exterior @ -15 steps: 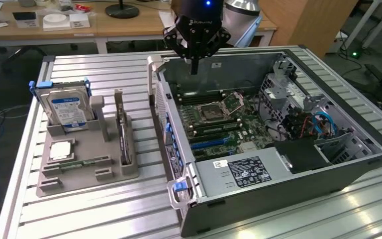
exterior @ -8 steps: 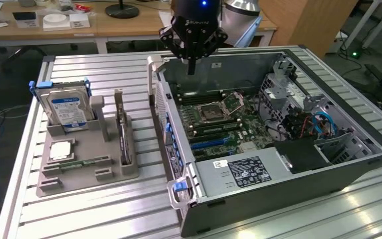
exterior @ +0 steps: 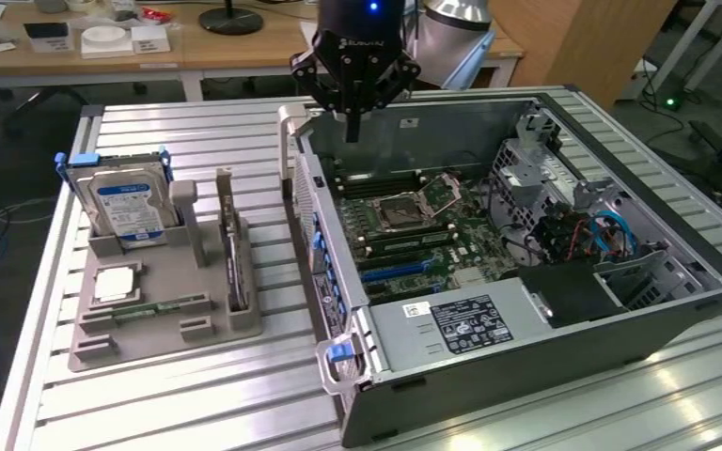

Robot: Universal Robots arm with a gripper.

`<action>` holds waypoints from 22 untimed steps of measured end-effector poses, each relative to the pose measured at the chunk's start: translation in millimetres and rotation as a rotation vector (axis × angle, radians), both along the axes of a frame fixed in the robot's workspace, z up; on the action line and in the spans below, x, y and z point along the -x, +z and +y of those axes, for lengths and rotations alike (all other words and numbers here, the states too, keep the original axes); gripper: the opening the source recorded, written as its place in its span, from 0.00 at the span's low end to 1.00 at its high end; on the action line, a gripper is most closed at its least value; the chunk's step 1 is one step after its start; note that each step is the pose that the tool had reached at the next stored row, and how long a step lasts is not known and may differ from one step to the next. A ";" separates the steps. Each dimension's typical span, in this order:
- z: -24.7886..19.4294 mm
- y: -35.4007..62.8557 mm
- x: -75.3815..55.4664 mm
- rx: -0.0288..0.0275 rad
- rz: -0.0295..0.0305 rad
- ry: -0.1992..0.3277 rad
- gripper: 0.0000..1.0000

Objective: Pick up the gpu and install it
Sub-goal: 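Reach for the gpu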

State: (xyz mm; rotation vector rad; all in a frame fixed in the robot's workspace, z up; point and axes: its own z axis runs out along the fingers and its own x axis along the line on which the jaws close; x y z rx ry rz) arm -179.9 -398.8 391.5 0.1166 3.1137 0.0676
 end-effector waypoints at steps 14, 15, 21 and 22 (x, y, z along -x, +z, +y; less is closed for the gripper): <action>0.0 -0.9 20.4 0.0001 0.0000 0.000 0.11; 0.0 -1.0 21.8 0.0002 0.0000 0.000 0.11; 0.0 -1.3 31.1 0.0004 0.0000 0.000 0.11; 0.0 -1.4 32.7 0.0004 0.0000 0.000 0.11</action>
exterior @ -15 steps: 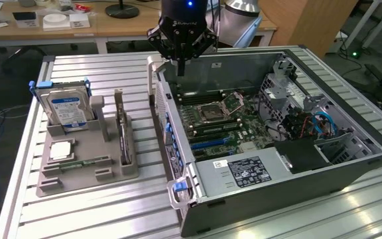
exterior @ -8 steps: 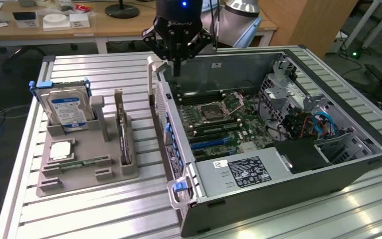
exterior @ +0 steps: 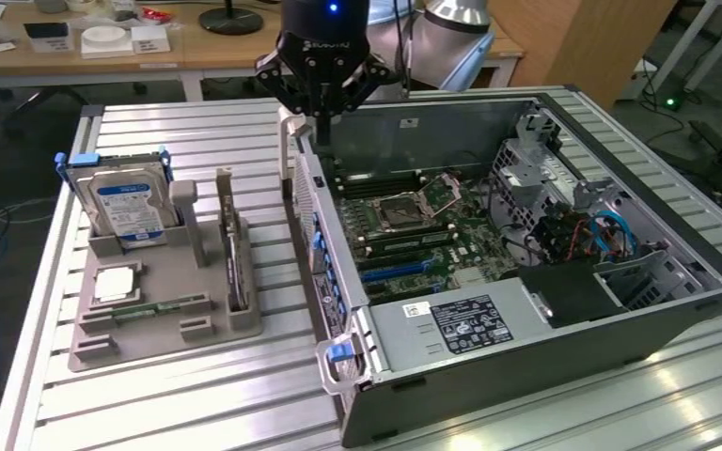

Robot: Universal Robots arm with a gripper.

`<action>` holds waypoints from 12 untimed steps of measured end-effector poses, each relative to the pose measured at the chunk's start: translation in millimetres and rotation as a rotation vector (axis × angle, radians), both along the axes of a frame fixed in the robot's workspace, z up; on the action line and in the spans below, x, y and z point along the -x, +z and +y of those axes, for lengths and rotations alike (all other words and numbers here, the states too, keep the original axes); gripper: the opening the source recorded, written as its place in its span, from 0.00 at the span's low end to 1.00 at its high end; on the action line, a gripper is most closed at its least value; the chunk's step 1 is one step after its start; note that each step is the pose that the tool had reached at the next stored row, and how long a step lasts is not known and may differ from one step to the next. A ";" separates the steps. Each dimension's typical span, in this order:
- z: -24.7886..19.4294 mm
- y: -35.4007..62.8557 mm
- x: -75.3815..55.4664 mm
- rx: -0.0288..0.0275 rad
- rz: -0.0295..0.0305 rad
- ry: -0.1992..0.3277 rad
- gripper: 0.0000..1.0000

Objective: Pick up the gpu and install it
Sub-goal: 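Reach for the gpu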

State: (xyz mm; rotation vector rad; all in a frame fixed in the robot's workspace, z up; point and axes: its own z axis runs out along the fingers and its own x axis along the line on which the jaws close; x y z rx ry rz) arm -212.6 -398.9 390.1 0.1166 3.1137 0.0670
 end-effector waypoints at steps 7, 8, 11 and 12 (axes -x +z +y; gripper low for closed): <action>0.0 -0.6 10.4 0.0002 0.0000 0.000 0.11; 0.0 -0.7 11.8 0.0001 0.0000 0.000 0.11; 0.0 -0.9 16.2 0.0003 0.0001 0.000 0.11; 0.0 -1.0 17.5 0.0003 0.0001 0.000 0.11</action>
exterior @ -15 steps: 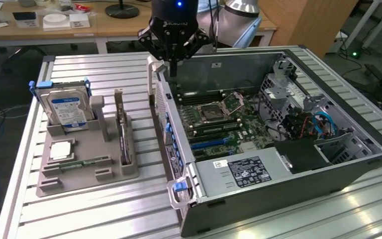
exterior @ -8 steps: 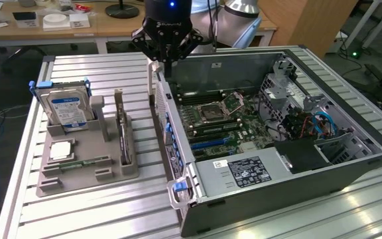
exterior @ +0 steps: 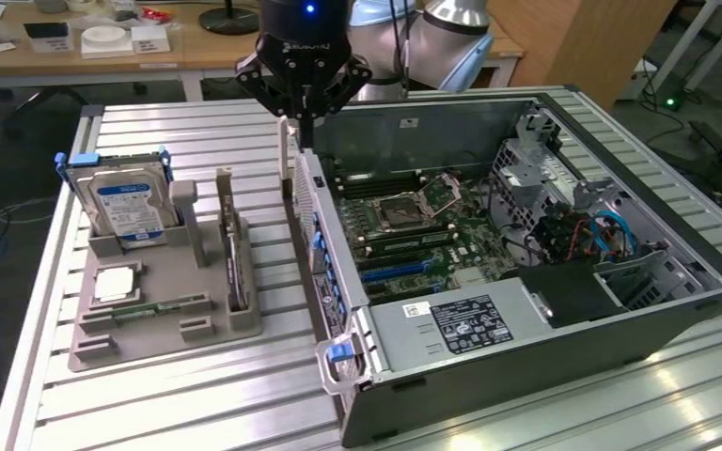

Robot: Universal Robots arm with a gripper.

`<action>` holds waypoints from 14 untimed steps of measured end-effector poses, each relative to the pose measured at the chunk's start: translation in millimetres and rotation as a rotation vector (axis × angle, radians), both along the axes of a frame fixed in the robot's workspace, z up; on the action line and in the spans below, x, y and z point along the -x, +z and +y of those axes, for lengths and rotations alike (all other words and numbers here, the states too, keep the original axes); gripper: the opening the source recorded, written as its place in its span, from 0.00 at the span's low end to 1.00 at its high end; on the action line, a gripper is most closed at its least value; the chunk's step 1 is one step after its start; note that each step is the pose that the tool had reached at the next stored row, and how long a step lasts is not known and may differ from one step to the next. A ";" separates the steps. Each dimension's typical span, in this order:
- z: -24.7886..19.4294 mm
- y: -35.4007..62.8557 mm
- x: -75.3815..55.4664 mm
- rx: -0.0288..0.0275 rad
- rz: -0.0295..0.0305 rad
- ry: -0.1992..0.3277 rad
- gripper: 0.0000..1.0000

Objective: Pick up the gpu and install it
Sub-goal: 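Reach for the gpu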

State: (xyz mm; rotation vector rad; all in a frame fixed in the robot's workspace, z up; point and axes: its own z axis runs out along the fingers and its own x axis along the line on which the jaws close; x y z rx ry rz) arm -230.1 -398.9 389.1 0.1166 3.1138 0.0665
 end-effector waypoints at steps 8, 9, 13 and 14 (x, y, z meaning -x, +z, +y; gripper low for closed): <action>0.0 -1.0 10.2 0.0003 0.0006 0.000 0.11; 0.0 -1.1 11.5 0.0004 0.0007 0.000 0.11; 0.0 -1.6 17.9 0.0006 0.0008 0.000 0.11; 0.0 -1.7 19.4 0.0007 0.0008 0.000 0.11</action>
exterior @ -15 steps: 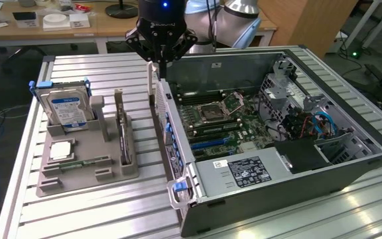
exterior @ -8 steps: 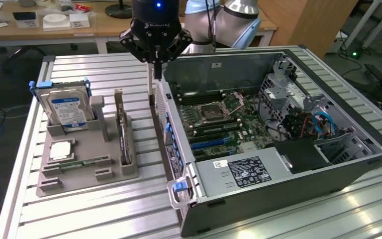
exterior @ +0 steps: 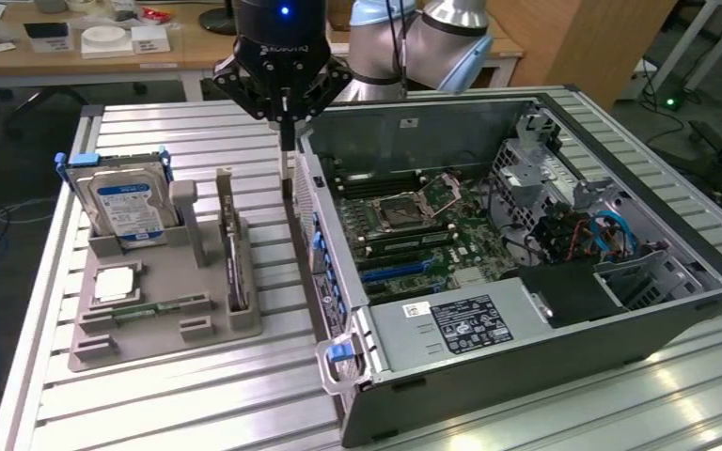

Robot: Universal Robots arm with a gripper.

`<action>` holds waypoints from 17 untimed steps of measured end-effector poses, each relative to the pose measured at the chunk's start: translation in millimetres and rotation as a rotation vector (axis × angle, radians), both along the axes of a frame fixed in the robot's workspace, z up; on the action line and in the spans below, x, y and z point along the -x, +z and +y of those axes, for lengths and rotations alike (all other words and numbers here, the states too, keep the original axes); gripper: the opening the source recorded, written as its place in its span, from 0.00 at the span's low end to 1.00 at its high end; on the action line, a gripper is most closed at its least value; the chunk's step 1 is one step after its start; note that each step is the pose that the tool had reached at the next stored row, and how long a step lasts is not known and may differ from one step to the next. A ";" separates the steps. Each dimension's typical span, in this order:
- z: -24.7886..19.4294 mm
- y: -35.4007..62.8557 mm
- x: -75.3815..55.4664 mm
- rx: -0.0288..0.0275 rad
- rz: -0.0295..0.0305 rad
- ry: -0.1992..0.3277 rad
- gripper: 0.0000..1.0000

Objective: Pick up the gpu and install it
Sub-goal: 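Reach for the gpu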

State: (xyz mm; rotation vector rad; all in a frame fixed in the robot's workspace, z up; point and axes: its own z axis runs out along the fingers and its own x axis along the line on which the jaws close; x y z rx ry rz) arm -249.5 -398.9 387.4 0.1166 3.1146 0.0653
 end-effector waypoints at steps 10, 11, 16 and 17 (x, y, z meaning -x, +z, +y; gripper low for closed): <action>0.0 -1.3 15.7 0.0009 0.0002 0.000 0.11; 0.0 -1.4 17.6 0.0010 0.0003 0.000 0.11; 0.0 -2.1 26.6 0.0015 0.0003 0.000 0.11; 0.0 -2.3 28.2 0.0016 0.0003 0.000 0.11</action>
